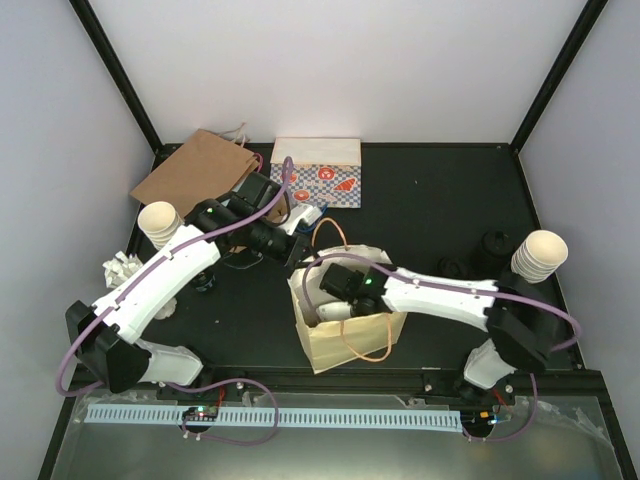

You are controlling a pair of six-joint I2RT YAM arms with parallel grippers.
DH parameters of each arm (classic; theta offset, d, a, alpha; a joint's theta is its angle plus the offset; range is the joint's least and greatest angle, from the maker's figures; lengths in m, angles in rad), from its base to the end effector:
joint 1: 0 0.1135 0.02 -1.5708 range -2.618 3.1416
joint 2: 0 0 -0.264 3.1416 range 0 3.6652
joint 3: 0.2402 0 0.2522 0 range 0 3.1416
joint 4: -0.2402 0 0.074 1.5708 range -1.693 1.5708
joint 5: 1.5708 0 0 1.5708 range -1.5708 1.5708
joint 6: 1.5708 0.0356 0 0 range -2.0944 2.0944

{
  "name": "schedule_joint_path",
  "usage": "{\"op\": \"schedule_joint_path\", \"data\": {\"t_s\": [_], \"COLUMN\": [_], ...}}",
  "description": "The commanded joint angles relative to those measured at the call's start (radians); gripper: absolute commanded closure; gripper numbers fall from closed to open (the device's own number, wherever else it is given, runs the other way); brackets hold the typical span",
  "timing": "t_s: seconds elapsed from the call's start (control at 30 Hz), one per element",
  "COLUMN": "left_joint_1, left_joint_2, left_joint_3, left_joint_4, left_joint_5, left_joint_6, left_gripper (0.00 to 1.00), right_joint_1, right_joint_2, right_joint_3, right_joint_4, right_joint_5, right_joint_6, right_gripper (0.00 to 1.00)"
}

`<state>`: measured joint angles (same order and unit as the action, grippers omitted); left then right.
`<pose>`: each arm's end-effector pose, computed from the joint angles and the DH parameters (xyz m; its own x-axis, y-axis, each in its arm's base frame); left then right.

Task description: Pack the takeout coffee

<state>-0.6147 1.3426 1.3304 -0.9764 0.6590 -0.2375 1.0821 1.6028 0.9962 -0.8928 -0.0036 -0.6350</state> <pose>0.2016 -0.1690 0.3423 -0.8352 0.3619 -0.4141 0.5500 0.5523 -0.6265 0.1275 0.2400 0.1777 0.1468 -0.9874 -0.0596 -0.9887 -0.1446 -0.0394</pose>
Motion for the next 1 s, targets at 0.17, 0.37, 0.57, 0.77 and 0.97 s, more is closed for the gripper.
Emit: {"op": "schedule_joint_path", "data": {"t_s": [0.17,0.37,0.57,0.77,0.97], "left_joint_1": [-0.017,-0.021,-0.027,-0.035,-0.045], "left_joint_2": [-0.02,-0.022,-0.014,-0.017,-0.023], "left_joint_3": [0.012,0.019,0.027,0.029,0.042], "left_joint_4": [-0.001,-0.007,-0.01,-0.011,-0.016], "left_joint_5": [0.002,-0.002,-0.006,-0.006,-0.015], "left_joint_6": [0.008,0.011,0.013,0.015,0.038], "left_gripper": [0.98,0.98,0.98,0.98,0.99], "right_joint_1": [-0.001,0.017,0.016,0.016,0.016], "right_joint_2": [-0.144,-0.07,0.072,0.102,-0.065], "right_joint_3": [0.104,-0.014,-0.051,-0.042,0.008], "right_joint_4": [-0.093,-0.098,0.022,0.104,0.077], "right_joint_5": [-0.047,-0.091,-0.027,0.033,0.059], "right_joint_6": [-0.002,-0.002,0.039,0.068,0.076], "right_gripper": [0.99,0.99,0.99,0.99,0.99]}}
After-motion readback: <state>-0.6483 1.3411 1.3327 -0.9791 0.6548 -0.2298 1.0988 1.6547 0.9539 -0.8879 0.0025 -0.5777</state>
